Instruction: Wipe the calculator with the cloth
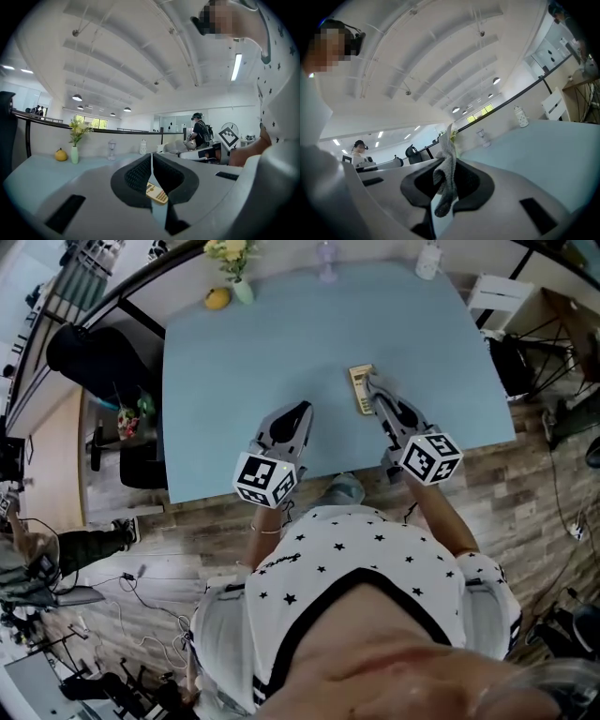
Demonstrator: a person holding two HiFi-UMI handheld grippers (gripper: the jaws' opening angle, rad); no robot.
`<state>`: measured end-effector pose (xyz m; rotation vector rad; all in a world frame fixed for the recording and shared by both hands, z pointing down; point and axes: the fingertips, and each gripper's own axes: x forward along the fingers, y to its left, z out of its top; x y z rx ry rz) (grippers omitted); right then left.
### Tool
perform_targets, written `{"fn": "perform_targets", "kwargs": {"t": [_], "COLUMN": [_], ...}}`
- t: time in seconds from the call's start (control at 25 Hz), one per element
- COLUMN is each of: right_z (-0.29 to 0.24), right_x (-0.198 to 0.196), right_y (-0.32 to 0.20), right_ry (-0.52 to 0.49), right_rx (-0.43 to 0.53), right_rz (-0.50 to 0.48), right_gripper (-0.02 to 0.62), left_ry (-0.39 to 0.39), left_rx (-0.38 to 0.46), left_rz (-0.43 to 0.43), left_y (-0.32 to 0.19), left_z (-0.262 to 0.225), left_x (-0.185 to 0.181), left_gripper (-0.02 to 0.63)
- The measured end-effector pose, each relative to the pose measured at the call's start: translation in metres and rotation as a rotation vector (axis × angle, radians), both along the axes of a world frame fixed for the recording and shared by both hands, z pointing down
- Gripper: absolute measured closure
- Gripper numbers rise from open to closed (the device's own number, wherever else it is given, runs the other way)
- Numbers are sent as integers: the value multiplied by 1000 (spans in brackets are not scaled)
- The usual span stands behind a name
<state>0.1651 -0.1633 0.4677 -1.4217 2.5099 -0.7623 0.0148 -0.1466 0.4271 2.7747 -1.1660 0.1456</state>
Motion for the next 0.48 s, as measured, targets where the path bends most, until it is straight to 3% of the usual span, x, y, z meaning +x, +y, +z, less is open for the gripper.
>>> {"fn": "perform_targets", "kwargs": {"t": [0.48], "right_z": [36], "right_x": [-12], "right_y": [-71], "right_ry": [65], "right_rx": [-98], "right_rz": [-41], "right_gripper": [549], "left_ry": [9], "left_rx": [-43], "left_rz": [-89], "left_y": [-56], "left_z": [22], "left_x": [-20], "left_gripper": [571]}}
